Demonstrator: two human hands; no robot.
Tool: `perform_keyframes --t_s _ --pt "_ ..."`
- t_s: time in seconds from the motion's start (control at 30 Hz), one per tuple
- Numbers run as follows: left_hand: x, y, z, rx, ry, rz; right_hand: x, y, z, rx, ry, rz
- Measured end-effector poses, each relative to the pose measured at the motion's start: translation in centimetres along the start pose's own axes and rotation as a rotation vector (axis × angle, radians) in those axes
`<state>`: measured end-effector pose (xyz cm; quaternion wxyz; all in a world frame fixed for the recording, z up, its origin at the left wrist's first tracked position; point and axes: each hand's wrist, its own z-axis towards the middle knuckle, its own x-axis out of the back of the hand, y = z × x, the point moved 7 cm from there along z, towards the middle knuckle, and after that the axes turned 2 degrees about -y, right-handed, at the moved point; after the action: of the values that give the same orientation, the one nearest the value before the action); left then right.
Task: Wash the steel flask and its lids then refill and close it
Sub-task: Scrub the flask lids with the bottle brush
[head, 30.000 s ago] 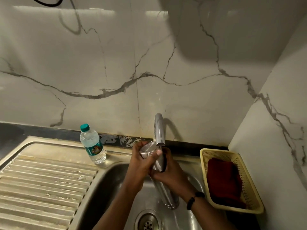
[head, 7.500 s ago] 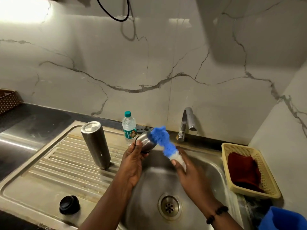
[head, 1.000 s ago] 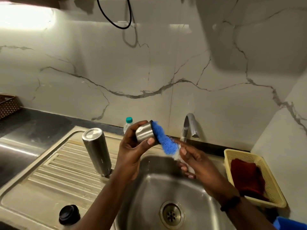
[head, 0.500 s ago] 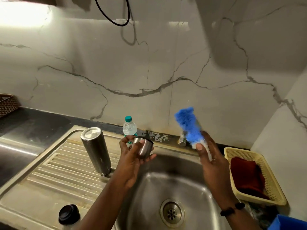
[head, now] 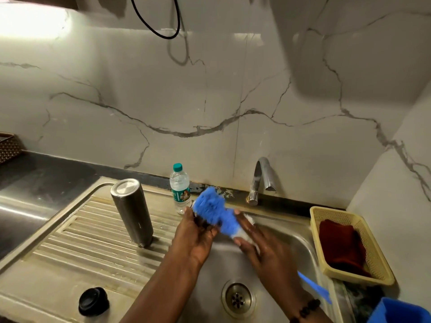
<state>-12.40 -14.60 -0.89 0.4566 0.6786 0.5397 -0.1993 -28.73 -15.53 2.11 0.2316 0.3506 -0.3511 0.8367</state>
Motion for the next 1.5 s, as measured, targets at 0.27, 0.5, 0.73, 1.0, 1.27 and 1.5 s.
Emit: perform_keyframes --t_s 0.27,0.5,0.73,1.0,1.27,1.5 --pt "-0.3 0.5 0.3 -0.163 -0.147 0.321 1.7 3.8 0.0 -0.280 -0.160 -0.019" --pt "1.3 -3.6 0.8 -0.090 -0.174 0.509 5.9 5.8 -2.1 -0.352 -0.427 -0.163" --pt "0.1 -7.2 0.6 -0.494 -0.388 1.478 14.5 5.6 -1.9 -0.072 -0.357 -0.658" --pt "-1.5 -14.1 -0.2 -0.733 -0.749 1.753 24.2 5.0 -4.8 -0.160 -0.613 -1.303" --pt "-1.3 -16.5 0.0 -0.639 -0.773 1.721 20.2 10.7 -9.4 -0.222 -0.896 -1.263" --pt "-1.7 -14.9 -0.3 -0.518 -0.693 1.583 18.4 12.0 -9.2 -0.348 -0.712 -0.781"
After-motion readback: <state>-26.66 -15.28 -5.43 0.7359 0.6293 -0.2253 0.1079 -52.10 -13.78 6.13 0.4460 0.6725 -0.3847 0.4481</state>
